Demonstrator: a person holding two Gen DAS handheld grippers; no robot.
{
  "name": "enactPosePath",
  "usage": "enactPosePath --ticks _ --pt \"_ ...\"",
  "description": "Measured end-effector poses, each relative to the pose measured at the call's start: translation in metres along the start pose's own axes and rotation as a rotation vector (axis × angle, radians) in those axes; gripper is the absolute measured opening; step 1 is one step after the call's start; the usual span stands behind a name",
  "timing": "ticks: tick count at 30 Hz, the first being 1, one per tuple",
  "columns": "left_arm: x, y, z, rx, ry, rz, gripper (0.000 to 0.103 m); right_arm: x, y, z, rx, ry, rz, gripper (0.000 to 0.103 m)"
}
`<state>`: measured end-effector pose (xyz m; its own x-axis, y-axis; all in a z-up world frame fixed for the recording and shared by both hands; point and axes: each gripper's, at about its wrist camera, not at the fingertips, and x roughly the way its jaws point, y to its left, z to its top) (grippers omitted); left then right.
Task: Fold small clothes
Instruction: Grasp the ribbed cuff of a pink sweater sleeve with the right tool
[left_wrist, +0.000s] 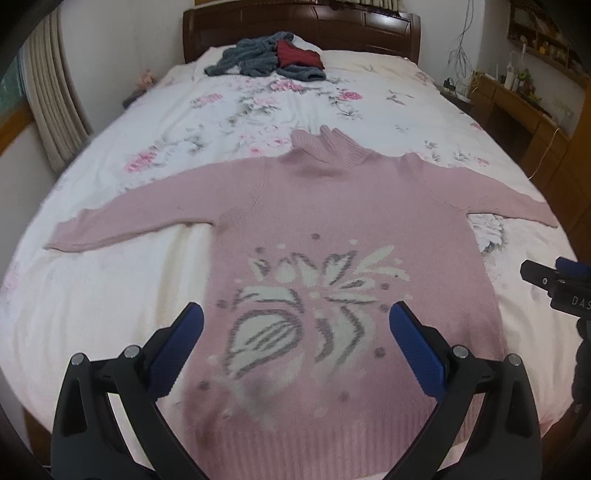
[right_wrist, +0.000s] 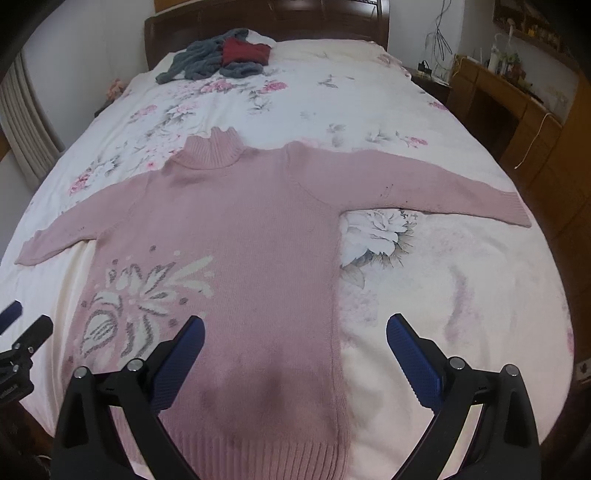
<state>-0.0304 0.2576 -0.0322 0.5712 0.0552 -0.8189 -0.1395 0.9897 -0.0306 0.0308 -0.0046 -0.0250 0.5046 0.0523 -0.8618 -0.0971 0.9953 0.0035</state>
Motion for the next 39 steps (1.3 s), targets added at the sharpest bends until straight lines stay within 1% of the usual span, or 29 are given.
enactPosePath --ticks 3,5,7,9,11,12,13,14,15,17,18,19,21,22,23,25,28,30,32,33,34,35,36,37,39 --pt "0.023 -0.005 0.007 -0.015 0.026 -0.01 0.1 0.016 -0.02 0.01 0.026 0.022 0.002 0.099" --pt "0.039 -0.014 0.018 -0.007 0.033 -0.004 0.1 0.029 -0.047 0.024 0.072 0.042 0.0 0.099" --pt "0.054 -0.025 0.033 -0.009 0.032 -0.016 0.1 0.04 -0.077 0.037 0.125 0.058 0.005 0.099" --pt "0.07 -0.039 0.052 -0.003 0.028 -0.028 0.1 0.051 -0.117 0.054 0.19 0.072 -0.008 0.099" --pt "0.083 -0.054 0.069 0.01 0.024 -0.032 0.1 0.062 -0.162 0.071 0.249 0.072 -0.047 0.099" --pt "0.092 -0.065 0.081 0.019 0.025 -0.033 0.1 0.069 -0.193 0.083 0.281 0.082 -0.084 0.099" --pt "0.098 -0.073 0.09 0.02 0.031 -0.034 0.1 0.074 -0.217 0.09 0.309 0.092 -0.108 0.099" --pt "0.104 -0.081 0.098 0.019 0.035 -0.043 0.1 0.08 -0.251 0.099 0.355 0.103 -0.13 0.099" --pt "0.111 -0.093 0.108 0.014 0.03 -0.058 0.1 0.084 -0.273 0.103 0.384 0.107 -0.148 0.099" --pt "0.121 -0.113 0.123 0.016 0.024 -0.065 0.1 0.097 -0.329 0.113 0.451 0.133 -0.193 0.099" --pt "0.127 -0.122 0.128 0.018 0.021 -0.074 0.1 0.102 -0.344 0.115 0.469 0.141 -0.208 0.099" --pt "0.135 -0.134 0.135 0.02 0.025 -0.074 0.1 0.112 -0.37 0.117 0.504 0.161 -0.225 0.099" --pt "0.147 -0.152 0.144 0.007 0.04 -0.084 0.1 0.13 -0.409 0.118 0.569 0.193 -0.221 0.097" --pt "0.153 -0.161 0.148 -0.004 0.048 -0.09 0.1 0.139 -0.427 0.117 0.614 0.201 -0.204 0.097" --pt "0.157 -0.168 0.15 -0.012 0.056 -0.092 0.1 0.147 -0.441 0.116 0.643 0.206 -0.18 0.096" --pt "0.162 -0.18 0.153 -0.022 0.062 -0.087 0.1 0.164 -0.463 0.116 0.671 0.229 -0.165 0.095" --pt "0.167 -0.194 0.153 -0.014 0.083 -0.056 0.1 0.185 -0.48 0.122 0.673 0.248 -0.162 0.095" --pt "0.169 -0.198 0.153 -0.007 0.094 -0.03 0.1 0.2 -0.49 0.128 0.676 0.265 -0.131 0.094" --pt "0.168 -0.199 0.154 -0.006 0.105 -0.011 0.1 0.21 -0.496 0.132 0.668 0.28 -0.12 0.09" --pt "0.168 -0.199 0.154 -0.006 0.112 0.001 0.1 0.211 -0.498 0.132 0.662 0.276 -0.12 0.082" --pt "0.167 -0.199 0.154 -0.006 0.12 0.014 0.1 0.214 -0.502 0.136 0.652 0.272 -0.118 0.07" --pt "0.167 -0.2 0.154 -0.005 0.123 0.02 0.1 0.215 -0.504 0.139 0.643 0.271 -0.118 0.065" --pt "0.166 -0.201 0.155 -0.004 0.122 0.022 0.1 0.214 -0.511 0.14 0.639 0.271 -0.117 0.051" --pt "0.166 -0.202 0.155 -0.001 0.12 0.021 0.1 0.216 -0.507 0.146 0.636 0.269 -0.11 0.032" --pt "0.168 -0.203 0.157 0.013 0.117 0.017 0.1 0.21 -0.506 0.15 0.627 0.254 -0.099 0.02"
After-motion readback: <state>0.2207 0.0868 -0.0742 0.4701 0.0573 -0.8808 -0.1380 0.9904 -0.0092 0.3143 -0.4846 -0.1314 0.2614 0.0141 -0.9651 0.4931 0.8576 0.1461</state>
